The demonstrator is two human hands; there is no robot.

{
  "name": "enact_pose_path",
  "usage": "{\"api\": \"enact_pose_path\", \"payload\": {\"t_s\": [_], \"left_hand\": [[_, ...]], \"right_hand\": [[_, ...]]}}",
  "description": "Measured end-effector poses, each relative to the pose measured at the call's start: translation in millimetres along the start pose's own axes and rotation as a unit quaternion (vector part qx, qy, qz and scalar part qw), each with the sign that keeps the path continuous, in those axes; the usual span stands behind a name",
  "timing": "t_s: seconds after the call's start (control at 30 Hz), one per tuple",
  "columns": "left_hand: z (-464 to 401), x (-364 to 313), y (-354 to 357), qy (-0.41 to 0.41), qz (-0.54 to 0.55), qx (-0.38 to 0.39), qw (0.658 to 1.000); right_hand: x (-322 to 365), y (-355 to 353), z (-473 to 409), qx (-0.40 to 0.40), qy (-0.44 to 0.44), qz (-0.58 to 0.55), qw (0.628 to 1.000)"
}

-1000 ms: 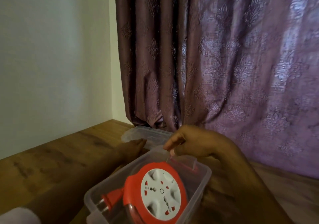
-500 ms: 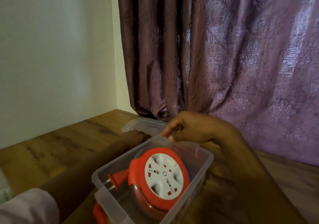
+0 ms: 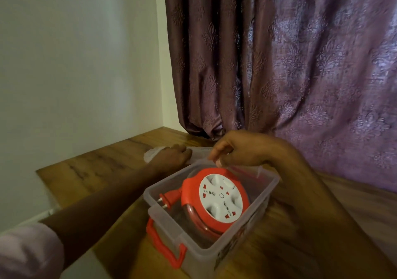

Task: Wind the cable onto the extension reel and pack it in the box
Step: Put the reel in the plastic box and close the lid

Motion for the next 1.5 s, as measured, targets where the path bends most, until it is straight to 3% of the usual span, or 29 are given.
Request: {"api": "enact_pose_path", "payload": {"t_s": [0.13,0.3,0.43,0.5,0.57,0.63,0.73,0.8,0.87,0.93,1.0,1.2,1.5], "left_hand": [[-7.7,6.3,-61.1,-0.021,0.023,-0.146,0.989],[-13.8,-0.9,-157.0,0.001,-0.015,-0.256,0.966],[-13.8,-6.4,-222.2,0.006,-0.027,-0.31,0.95],[-17.4,-1.1,-237.3,-0.039,0.044,-0.299,0.952],[-21.0,8.0,-227.9,-0.134,0.171,-0.208,0.954],[-13.5,7.4,-199.0,-0.232,0.294,-0.079,0.924],[7.2,-9.8,-154.7,-0.263,0.351,0.028,0.898],[15.1,-23.1,-134.2,-0.248,0.332,0.059,0.908],[14.8,-30.8,-119.3,-0.201,0.218,0.083,0.951],[13.9,-36.7,-111.2,-0.161,0.113,0.073,0.978],[15.5,-41.3,-107.6,-0.148,0.082,0.05,0.984],[22.3,-44.7,-102.8,-0.123,0.044,0.015,0.991],[38.4,-41.5,-105.0,-0.12,0.053,0.067,0.989]], "right_hand": [[-6.3,-9.6,-0.9,-0.041,0.016,0.014,0.999],[-18.3,-36.6,-1.3,-0.268,0.03,0.034,0.962],[-21.8,-46.3,-3.3,-0.338,0.041,-0.112,0.933],[-18.4,-55.4,1.6,-0.389,0.029,-0.161,0.906],[-18.3,-66.3,7.7,-0.436,0.036,-0.122,0.891],[-27.6,-70.6,10.2,-0.4,0.077,-0.119,0.905],[-42.2,-60.7,12.3,-0.217,0.141,-0.067,0.964],[-49.4,-49.9,14.3,-0.12,0.165,0.001,0.979],[-54.5,-40.3,14.1,-0.068,0.18,0.047,0.98],[-57.1,-32.8,13.6,-0.042,0.182,0.097,0.978],[-61.3,-27.0,12.2,-0.032,0.186,0.124,0.974],[-69.1,-15.1,7.0,-0.008,0.198,0.124,0.972],[-70.1,4.3,0.5,0.027,0.202,0.065,0.977]]}}
Point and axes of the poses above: each hand's wrist, its own z-axis away from the middle knuckle, its own y-axis out of the palm, x = y × z, the point moved 5 cm from there along -z, towards the middle knuckle, and after that the axes turned 14 degrees about -x, right-handed, at the moved point
